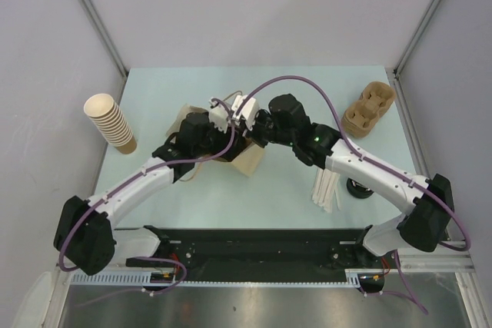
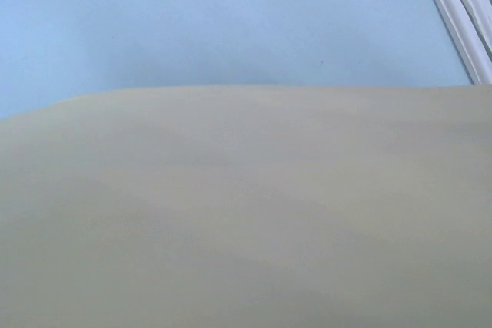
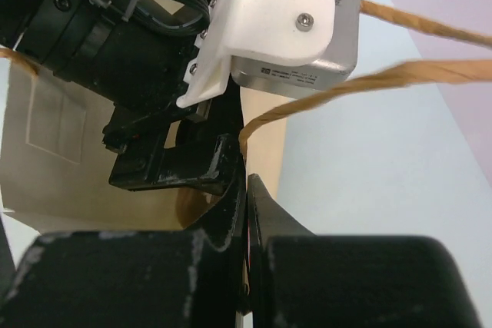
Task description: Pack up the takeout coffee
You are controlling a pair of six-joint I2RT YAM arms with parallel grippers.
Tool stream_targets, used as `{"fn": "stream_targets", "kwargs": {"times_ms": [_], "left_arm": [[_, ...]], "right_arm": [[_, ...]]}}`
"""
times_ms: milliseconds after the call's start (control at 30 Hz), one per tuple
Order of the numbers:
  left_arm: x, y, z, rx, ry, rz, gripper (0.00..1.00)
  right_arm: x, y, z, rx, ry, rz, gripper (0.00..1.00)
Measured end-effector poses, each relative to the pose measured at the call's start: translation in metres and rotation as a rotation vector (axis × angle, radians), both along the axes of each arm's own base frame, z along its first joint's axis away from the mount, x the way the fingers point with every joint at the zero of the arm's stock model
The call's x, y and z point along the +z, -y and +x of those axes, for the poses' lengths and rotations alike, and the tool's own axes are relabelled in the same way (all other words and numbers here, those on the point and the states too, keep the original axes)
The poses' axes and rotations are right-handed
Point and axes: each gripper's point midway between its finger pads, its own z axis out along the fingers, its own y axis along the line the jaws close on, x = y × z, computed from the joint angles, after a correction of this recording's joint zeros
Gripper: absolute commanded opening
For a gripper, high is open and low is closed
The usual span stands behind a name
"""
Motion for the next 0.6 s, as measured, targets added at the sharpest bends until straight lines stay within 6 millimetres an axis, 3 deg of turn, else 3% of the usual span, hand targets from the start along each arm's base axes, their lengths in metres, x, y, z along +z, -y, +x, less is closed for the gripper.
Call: {"fn": "stream_targets", "kwargs": {"times_ms": [133,367,600], "left_arm": [[-0.008,-0.002,0.009,0.037,-0.039,-0.018,0.0],[0.003,0.004,0.008,-0.01,-0.066,-0.113,0.0],[0.05,0.016,-0.003,-0.124,0.013,-0.191,0.0]], "right_arm": [[-0.001,0.002,0.005,-0.017,0.011,-0.006,0.0],[0.0,0.007,0.015,-0.017,0.022,-0.001,0.0],[0.001,0.022,0.032,-0.021,0.025,0.004,0.0]]}}
